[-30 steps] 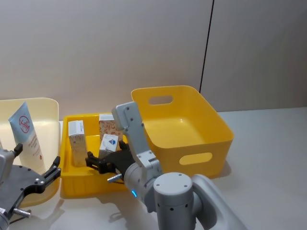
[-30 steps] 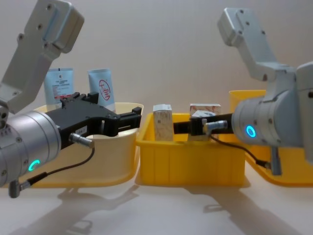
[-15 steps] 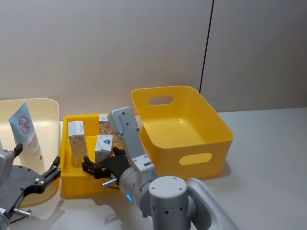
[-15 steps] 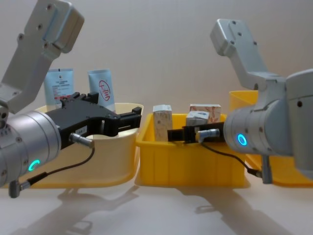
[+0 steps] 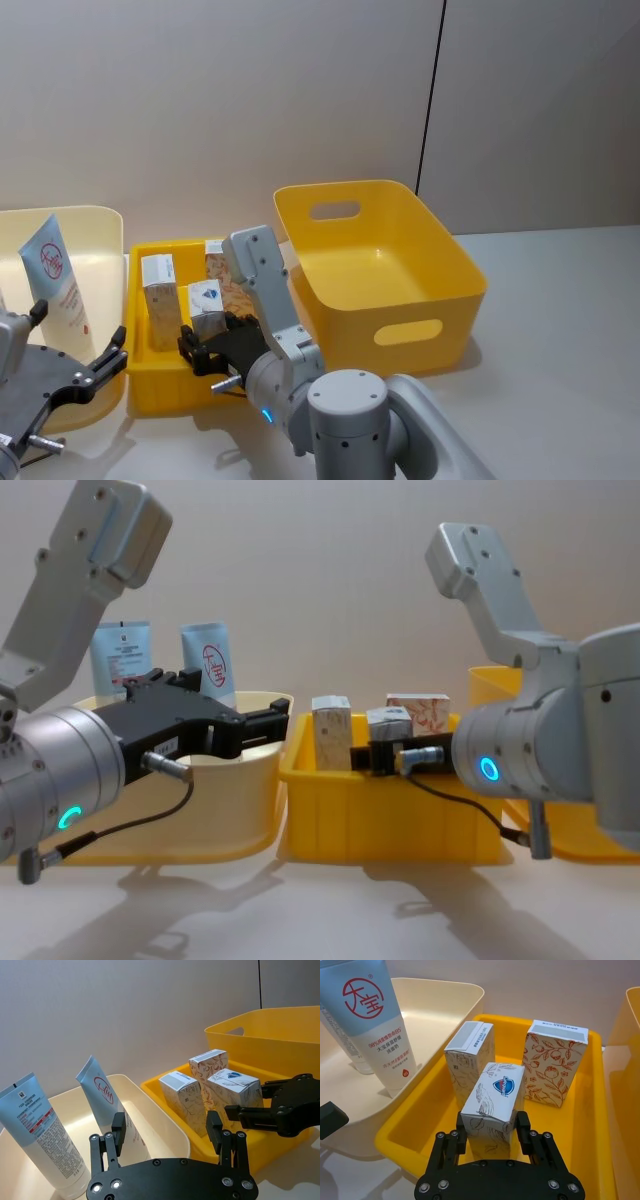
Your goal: Bimanual collaborative sorting of washing and personal care products
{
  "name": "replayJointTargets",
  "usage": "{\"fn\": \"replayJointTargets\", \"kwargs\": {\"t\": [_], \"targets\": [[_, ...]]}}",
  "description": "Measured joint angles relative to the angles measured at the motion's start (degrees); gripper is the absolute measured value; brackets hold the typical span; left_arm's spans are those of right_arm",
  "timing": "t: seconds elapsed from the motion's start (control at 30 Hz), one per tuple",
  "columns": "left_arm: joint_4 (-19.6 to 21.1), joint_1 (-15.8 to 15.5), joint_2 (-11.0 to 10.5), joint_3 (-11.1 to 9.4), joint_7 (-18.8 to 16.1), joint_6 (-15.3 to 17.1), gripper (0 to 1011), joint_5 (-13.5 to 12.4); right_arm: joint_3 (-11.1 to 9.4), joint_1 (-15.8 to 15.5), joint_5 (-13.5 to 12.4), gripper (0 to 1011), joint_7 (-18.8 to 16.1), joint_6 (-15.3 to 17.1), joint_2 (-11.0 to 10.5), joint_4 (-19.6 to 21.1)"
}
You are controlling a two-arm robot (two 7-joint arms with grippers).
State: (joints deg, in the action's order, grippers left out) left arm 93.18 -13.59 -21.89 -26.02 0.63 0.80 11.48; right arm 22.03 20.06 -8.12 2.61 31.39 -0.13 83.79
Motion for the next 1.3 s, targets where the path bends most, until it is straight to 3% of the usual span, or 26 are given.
{"fn": "replayJointTargets", "kwargs": {"t": [0.7,1.3], "targets": [[0.00,0.00,0.00,0.00,0.00,0.00,1000,0.00,0.00,0.00,-0.01,454,-0.04,0.01,0.13,-0.27],[0.00,0.00,0.00,0.00,0.00,0.00,1000,0.00,0.01,-0.05,-0.01,445,-0.04,0.01,0.14,-0.32]]}}
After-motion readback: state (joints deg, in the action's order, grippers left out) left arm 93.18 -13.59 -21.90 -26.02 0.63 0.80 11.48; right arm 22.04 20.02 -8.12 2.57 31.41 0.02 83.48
